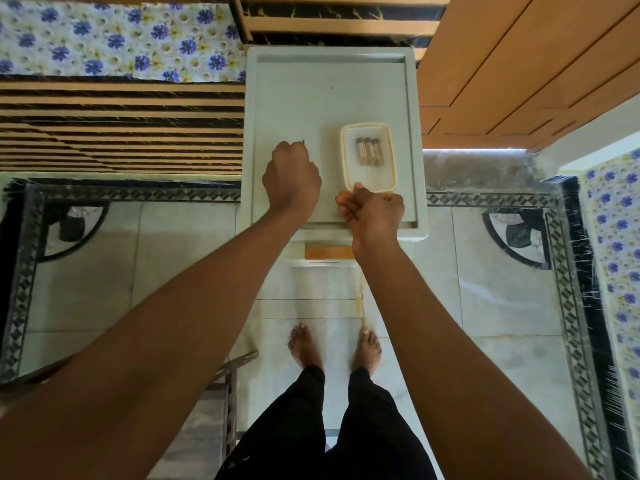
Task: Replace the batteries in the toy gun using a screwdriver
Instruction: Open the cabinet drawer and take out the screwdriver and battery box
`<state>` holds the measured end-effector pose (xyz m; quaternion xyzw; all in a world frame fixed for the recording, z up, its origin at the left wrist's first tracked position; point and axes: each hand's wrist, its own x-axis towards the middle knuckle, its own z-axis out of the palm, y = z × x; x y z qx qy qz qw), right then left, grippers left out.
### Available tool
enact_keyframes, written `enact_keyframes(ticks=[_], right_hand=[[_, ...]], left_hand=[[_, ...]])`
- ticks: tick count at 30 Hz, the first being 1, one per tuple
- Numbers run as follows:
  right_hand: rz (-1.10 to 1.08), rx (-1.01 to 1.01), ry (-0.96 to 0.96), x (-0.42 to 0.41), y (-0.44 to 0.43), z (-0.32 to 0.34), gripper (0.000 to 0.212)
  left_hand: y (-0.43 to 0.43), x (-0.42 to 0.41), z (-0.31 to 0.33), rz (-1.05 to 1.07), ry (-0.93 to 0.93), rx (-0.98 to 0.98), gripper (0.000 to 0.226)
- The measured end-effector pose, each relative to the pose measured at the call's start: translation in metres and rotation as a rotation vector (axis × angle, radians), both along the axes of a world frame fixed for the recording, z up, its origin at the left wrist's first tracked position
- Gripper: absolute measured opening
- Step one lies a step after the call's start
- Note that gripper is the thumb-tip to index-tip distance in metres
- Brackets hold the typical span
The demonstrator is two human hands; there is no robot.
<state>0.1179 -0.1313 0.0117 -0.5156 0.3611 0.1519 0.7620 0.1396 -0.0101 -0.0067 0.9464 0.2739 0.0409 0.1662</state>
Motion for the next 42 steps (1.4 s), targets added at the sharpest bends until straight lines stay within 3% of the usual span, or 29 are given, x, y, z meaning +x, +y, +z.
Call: enact_keyframes(ticks=[3,7,9,13,18,21,25,33,38,42], right_hand=[[-0.014,0.016,-0.007,0.0,0.002,-0.003,0.04],[0.056,-0.037,0.011,-0.007,-0.006,-0.006,0.028],[0.158,-0.194,-0.091,-0.019,-0.012,-0.011,0.018],[0.526,-0.674,-0.528,-0.05,-0.029,-0.025,0.006],[0.918,-1.112,-0.944,-0.069,-0.041,-0.045,0.012],[0.968,-1.306,-1.053,-0.083,-0.044,-0.05,0.02],[1.168,-1.402,-0.925,-0.107,-0.046,-0.059,0.045],[1.372,-1.227,-0.564,-0.108,-0.029,-0.027,0.058],[1.579,-1.2,-0.498,-0.128,-0.055,-0.024,0.03],[1.769,-1.161,-0.443,-0.145,-0.075,-0.027,0.024]], left_hand=[[-0.002,0.001,0.001,-0.015,-0.013,0.029,0.021],[0.0,0.001,-0.002,-0.018,-0.039,0.001,0.024],[0.002,0.001,-0.003,-0.029,-0.041,-0.005,0.027],[0.008,-0.001,-0.003,-0.037,-0.007,-0.064,0.035],[0.017,-0.031,-0.007,-0.073,-0.12,-0.187,0.036],[0.026,-0.064,-0.014,-0.218,-0.145,0.0,0.042],[0.036,-0.099,-0.023,-0.443,-0.074,0.194,0.055],[0.052,-0.124,-0.045,-0.506,0.04,0.034,0.077],[0.057,-0.126,-0.046,-0.545,0.036,-0.017,0.08],[0.057,-0.126,-0.048,-0.545,0.009,-0.02,0.08]])
